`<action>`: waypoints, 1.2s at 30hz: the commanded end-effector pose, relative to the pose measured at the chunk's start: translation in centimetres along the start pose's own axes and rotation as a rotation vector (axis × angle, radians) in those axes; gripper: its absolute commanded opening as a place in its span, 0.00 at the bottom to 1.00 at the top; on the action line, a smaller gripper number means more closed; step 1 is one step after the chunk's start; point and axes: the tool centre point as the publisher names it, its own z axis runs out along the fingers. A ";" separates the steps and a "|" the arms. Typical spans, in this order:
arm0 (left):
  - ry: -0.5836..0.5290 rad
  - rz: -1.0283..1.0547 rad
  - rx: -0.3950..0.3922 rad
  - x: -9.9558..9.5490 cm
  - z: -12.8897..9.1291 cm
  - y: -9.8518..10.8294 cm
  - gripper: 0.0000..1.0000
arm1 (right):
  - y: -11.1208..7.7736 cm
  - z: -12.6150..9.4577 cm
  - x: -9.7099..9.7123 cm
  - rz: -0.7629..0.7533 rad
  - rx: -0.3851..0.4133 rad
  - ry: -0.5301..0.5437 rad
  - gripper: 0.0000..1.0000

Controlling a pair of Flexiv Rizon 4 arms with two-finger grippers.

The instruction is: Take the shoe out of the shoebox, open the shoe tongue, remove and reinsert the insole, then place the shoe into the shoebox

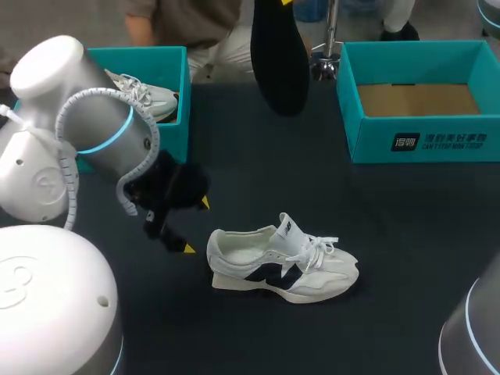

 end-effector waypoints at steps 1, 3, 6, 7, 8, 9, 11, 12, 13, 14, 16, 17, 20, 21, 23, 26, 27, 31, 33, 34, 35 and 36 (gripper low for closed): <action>0.001 0.000 -0.052 -1.2 0.6 -1.8 1.00 | 0.1 0.0 0.0 0.001 0.003 -0.003 0.00; -0.018 0.008 -0.074 -1.6 1.1 -2.6 1.00 | 0.1 0.0 0.0 0.001 0.003 -0.003 0.00; -0.032 -0.002 -0.096 -2.4 2.1 -3.4 1.00 | 0.1 0.0 0.0 0.001 0.003 -0.003 0.00; -0.026 -0.004 -0.089 -2.7 2.5 -3.6 1.00 | 0.1 0.0 0.0 0.001 0.003 -0.003 0.00; -0.020 -0.005 -0.082 -2.9 2.8 -3.7 1.00 | 0.1 0.0 0.0 0.001 0.003 -0.003 0.00; -0.031 -0.012 -0.100 -3.2 3.3 -3.8 1.00 | 0.1 0.0 0.0 0.001 0.003 -0.003 0.00; -0.022 -0.022 -0.095 -3.8 4.0 -3.9 1.00 | 0.1 0.0 0.0 0.001 0.003 -0.003 0.00; -0.032 -0.032 -0.108 -4.1 4.3 -3.9 1.00 | 0.1 0.0 0.0 0.001 0.003 -0.003 0.00; -0.036 -0.039 -0.117 -4.3 4.7 -3.8 1.00 | 0.1 0.0 0.0 0.001 0.003 -0.003 0.00; -0.024 -0.044 -0.103 -4.5 5.0 -3.8 1.00 | 0.1 0.0 0.0 0.001 0.003 -0.003 0.00; -0.018 -0.054 -0.108 -4.8 5.8 -3.6 1.00 | 0.1 0.0 0.0 0.001 0.003 -0.003 0.00; -0.008 -0.059 -0.107 -5.0 6.2 -3.5 1.00 | 0.1 0.0 0.0 0.001 0.003 -0.003 0.00; 0.000 -0.066 -0.105 -5.3 7.3 -3.4 1.00 | 0.1 0.0 0.0 0.001 0.003 -0.003 0.00; 0.006 -0.066 -0.102 -5.4 7.7 -3.4 1.00 | 0.1 0.0 0.0 0.001 0.003 -0.003 0.00; 0.015 -0.071 -0.102 -5.6 8.5 -3.3 1.00 | 0.1 0.0 0.0 0.001 0.003 -0.003 0.00; 0.026 -0.072 -0.106 -5.7 9.6 -3.5 1.00 | 0.1 0.0 0.0 0.001 0.003 -0.003 0.00; 0.029 -0.071 -0.108 -5.7 9.9 -3.7 1.00 | 0.1 0.0 0.0 0.001 0.003 -0.003 0.00; 0.041 -0.064 -0.124 -5.6 11.3 -4.1 1.00 | 0.1 0.0 0.0 0.001 0.003 -0.003 0.00; 0.048 -0.065 -0.126 -5.5 11.9 -4.2 1.00 | 0.1 0.0 0.0 0.001 0.003 -0.003 0.00; 0.049 -0.063 -0.129 -5.4 12.1 -4.3 1.00 | 0.1 0.0 0.0 0.001 0.003 -0.003 0.00; 0.049 -0.060 -0.131 -5.3 12.3 -4.3 1.00 | 0.1 0.0 0.0 0.001 0.003 -0.003 0.00; 0.051 -0.060 -0.131 -5.3 12.4 -4.4 0.91 | 0.1 0.0 0.0 0.001 0.003 -0.003 0.00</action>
